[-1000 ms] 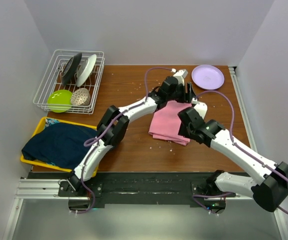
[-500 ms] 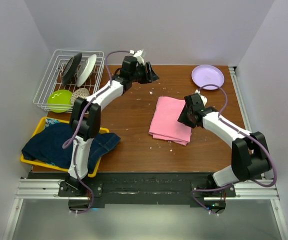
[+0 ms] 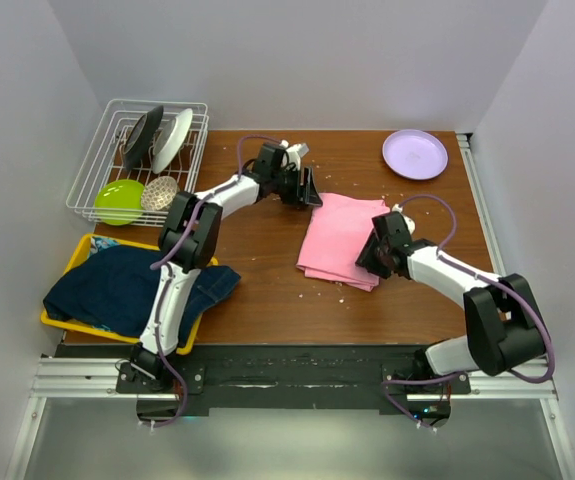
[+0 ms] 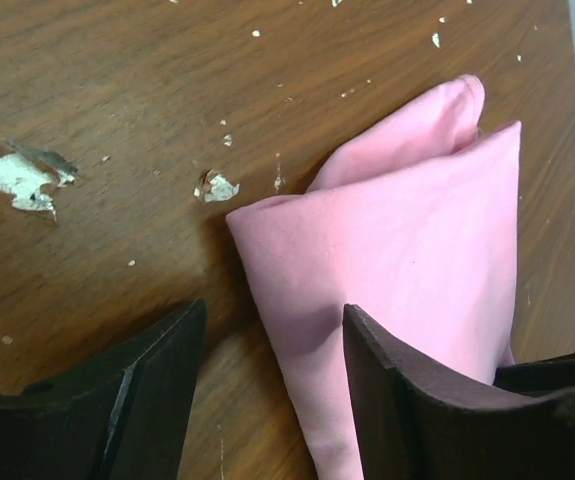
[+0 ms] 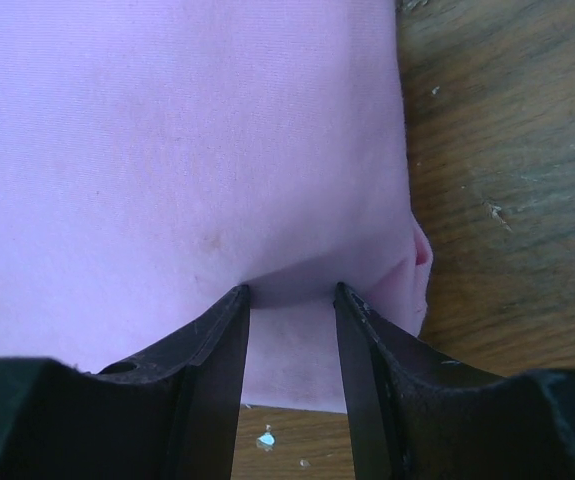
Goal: Fold and stack the mixed laundry pile
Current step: Fold the T-shirt at the center of the board.
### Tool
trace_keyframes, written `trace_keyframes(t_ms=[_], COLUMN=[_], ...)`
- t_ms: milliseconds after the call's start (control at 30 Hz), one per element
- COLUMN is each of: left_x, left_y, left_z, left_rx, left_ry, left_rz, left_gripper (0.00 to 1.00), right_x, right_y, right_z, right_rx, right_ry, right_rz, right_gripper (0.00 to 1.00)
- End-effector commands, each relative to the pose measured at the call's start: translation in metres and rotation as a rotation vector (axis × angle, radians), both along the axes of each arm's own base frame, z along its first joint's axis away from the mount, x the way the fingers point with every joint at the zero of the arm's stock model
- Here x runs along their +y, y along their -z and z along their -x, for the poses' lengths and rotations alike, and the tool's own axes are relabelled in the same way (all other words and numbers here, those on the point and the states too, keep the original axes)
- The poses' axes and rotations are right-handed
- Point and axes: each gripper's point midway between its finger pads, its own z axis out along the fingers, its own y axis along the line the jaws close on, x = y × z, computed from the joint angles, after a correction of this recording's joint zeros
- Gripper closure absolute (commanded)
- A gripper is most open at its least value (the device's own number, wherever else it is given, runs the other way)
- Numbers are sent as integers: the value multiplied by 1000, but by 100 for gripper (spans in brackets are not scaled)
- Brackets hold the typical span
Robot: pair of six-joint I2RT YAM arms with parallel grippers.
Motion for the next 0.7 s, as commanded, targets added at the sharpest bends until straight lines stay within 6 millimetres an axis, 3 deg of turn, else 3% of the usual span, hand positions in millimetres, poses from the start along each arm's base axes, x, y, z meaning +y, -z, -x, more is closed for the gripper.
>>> trace_keyframes(t_ms=[0,267,367,400,467,500,533,567,600,633,667], left_x=[-11,-30,-29,-25,-6,5,12,30,44,58,74], left_y=[-5,7,5,-12,-6,-30,-42,-25,-44,-32,-32], left_z=[-5,-4,-9,-12,-16,-22,-27,-21,-24,-15,-17], left_rx=[-27,-16,-32,-64,-81,-121,-160,-119,-145,-127,-135], left_ry=[40,21,-44,-74,-196,-248,-291,-363,-415,-454,-523], left_rz=[41,74,87,102,77,99,124,99,112,90,69], left_gripper=[41,52,69,71,73,80,84,86,93,96,98], right_x=[3,-1,-3,-1,2,7,10,10,16,18,20], right_y=[1,4,-2,-10,-15,-29,-34,-30,-45,-51,-49], right_z=[4,4,-3,-11,-18,-32,-39,-41,-56,-63,-67], right_rx=[-16,-11,-24,-47,-51,-83,-92,-66,-100,-111,-101], right_ry=[4,4,-2,-12,-45,-58,-72,-85,-93,-100,-113], right_rz=[-38,-8,14,13,33,27,28,46,41,43,49], right_gripper=[56,57,56,56,54,52,48,43,41,39,36])
